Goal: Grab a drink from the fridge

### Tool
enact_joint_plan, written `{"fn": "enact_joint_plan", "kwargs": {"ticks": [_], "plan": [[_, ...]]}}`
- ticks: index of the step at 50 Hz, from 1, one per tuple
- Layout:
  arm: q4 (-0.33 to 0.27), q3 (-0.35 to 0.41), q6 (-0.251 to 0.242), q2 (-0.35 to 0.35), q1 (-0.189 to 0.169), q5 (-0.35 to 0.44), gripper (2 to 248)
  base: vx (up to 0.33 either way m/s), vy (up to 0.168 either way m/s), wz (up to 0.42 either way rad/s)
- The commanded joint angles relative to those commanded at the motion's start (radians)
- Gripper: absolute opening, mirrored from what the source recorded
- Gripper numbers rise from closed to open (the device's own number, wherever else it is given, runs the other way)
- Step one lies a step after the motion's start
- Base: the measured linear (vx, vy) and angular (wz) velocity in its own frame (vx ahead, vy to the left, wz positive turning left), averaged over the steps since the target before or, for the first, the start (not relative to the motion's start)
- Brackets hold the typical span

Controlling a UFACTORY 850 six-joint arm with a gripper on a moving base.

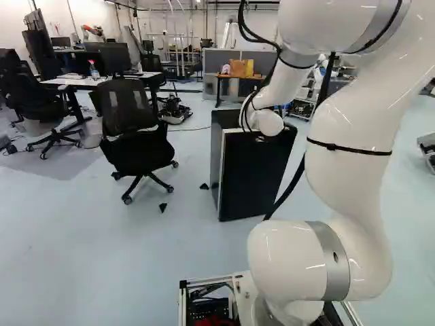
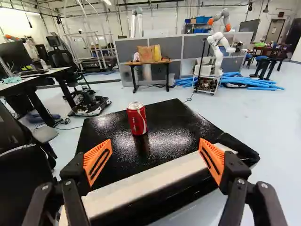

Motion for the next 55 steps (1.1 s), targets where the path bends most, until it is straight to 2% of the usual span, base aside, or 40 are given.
{"fn": "enact_joint_plan", "kwargs": {"ticks": [21,55], "plan": [[-0.055,-0.069,0.0,-0.099,0.006,0.05,247,0.0,0.0,0.0],[-0.149,-0.188,0.0,-0.193,0.008,0.074,247,0.0,0.0,0.0]]}}
